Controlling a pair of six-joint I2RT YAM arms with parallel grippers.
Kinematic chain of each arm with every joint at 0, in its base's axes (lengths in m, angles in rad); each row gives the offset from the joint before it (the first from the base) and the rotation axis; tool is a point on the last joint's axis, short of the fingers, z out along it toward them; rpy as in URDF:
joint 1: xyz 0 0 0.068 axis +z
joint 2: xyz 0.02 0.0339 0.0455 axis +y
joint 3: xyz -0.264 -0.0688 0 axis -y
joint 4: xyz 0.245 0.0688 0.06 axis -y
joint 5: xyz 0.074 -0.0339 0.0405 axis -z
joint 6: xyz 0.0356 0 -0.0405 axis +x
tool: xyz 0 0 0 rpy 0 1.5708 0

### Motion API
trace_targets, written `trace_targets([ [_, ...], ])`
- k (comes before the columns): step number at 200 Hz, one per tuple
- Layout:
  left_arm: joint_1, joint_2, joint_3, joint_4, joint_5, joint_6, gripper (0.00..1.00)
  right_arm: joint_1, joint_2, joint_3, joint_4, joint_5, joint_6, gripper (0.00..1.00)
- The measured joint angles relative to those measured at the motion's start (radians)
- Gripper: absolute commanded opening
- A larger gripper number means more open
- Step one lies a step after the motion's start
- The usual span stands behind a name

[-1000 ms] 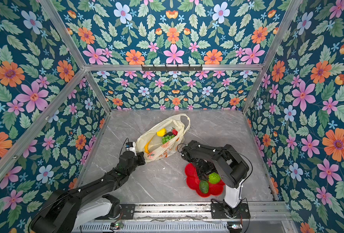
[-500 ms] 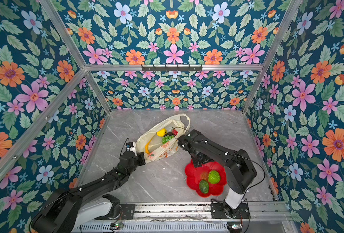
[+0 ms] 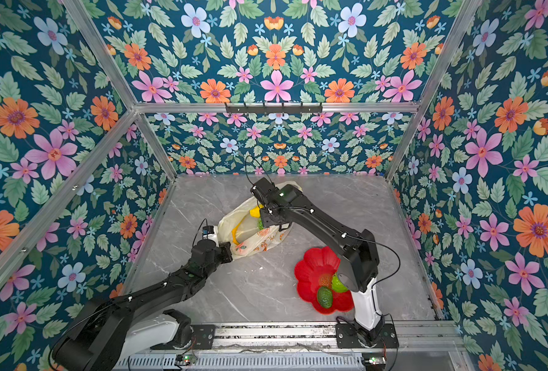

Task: Take fruits out of the plastic bag
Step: Pick up the fruit from the plastic bag.

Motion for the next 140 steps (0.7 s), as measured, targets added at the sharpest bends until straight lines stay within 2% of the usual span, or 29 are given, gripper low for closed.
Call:
trace_targets([
  [64,0.000,-0.002,0.006,0.001,0.011,0.008,0.00,-0.016,0.322,0.330,0.044,-0.048,-0.004,0.63],
  [140,0.000,-0.025,0.005,0.005,0.034,0.015,0.00,-0.057,0.497,0.489,0.060,-0.056,0.000,0.63],
])
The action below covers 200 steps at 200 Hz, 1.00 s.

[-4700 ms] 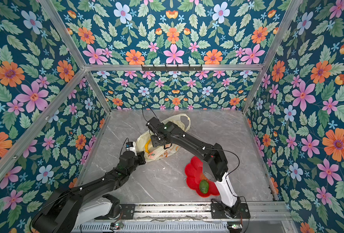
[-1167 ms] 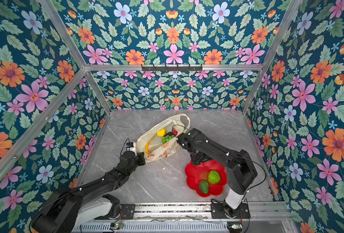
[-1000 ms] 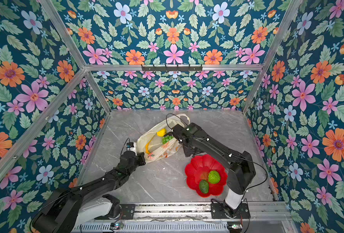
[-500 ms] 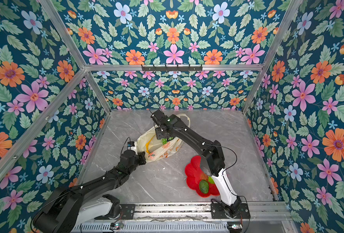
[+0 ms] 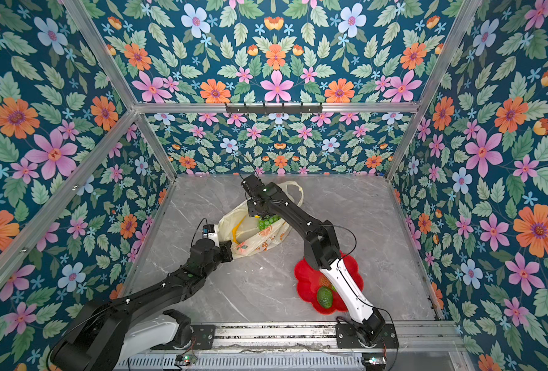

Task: Take fruits out of the plastic bag
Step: Pick up the fruit from the plastic bag.

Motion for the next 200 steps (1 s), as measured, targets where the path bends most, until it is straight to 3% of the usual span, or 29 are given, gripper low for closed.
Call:
trace_targets([
  [28,0.000,-0.015,-0.010,0.014,0.026,0.001,0.00,0.000,0.040,0.034,0.021,-0.018,-0.008,0.64],
  [154,-0.083,-0.047,-0.051,0.085,0.070,0.013,0.00,-0.002,0.151,0.097,0.142,0.028,-0.067,0.90],
  [200,-0.112,-0.047,-0.051,0.093,0.059,0.035,0.00,-0.002,0.180,0.104,0.174,0.010,-0.072,0.85],
])
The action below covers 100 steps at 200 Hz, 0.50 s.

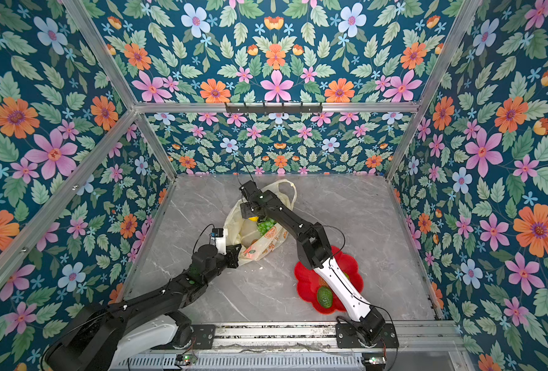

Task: Take fruits out of the plastic bag
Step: Pick up the fruit from the plastic bag.

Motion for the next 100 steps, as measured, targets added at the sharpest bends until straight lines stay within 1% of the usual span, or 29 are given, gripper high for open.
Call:
trace_targets([
  [28,-0.001,-0.002,0.001,0.000,-0.020,0.002,0.00,0.000,-0.002,-0.001,0.000,-0.011,-0.004,0.75],
  [47,-0.001,0.002,0.006,0.000,-0.035,0.005,0.00,0.000,-0.020,-0.016,-0.004,-0.033,-0.003,0.70],
  [80,-0.001,0.016,0.016,-0.006,-0.063,0.005,0.00,0.000,-0.069,-0.025,-0.008,-0.056,-0.003,0.67],
  [100,-0.001,0.023,0.022,-0.010,-0.076,0.005,0.00,0.000,-0.095,-0.026,-0.013,-0.060,-0.003,0.67],
])
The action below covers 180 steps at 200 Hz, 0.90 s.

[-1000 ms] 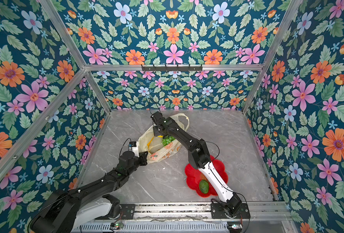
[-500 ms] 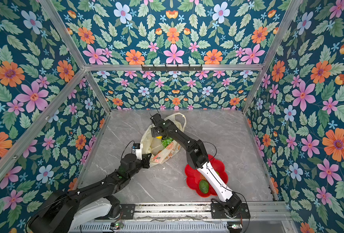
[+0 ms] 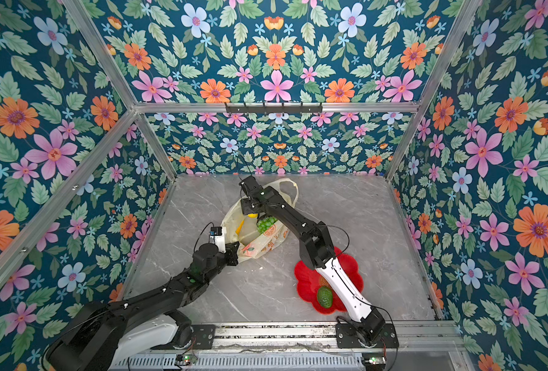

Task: Take fruits out of the plastic bag
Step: Pick up the fruit from the plastic bag.

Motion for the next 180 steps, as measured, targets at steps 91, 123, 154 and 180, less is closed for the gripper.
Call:
trace_targets([
  [91,0.000,0.005,0.006,-0.026,-0.038,0.000,0.00,0.014,-0.118,-0.090,-0.106,-0.022,0.011,0.67],
  [123,0.000,0.009,0.006,-0.027,-0.043,0.000,0.00,0.028,-0.193,-0.168,-0.130,-0.025,0.007,0.66],
  [154,0.000,0.014,0.011,-0.027,-0.048,0.000,0.00,0.037,-0.282,-0.277,-0.140,-0.025,0.000,0.66],
  [180,0.000,0.014,0.011,-0.028,-0.053,0.002,0.00,0.045,-0.359,-0.363,-0.158,-0.024,-0.008,0.65],
])
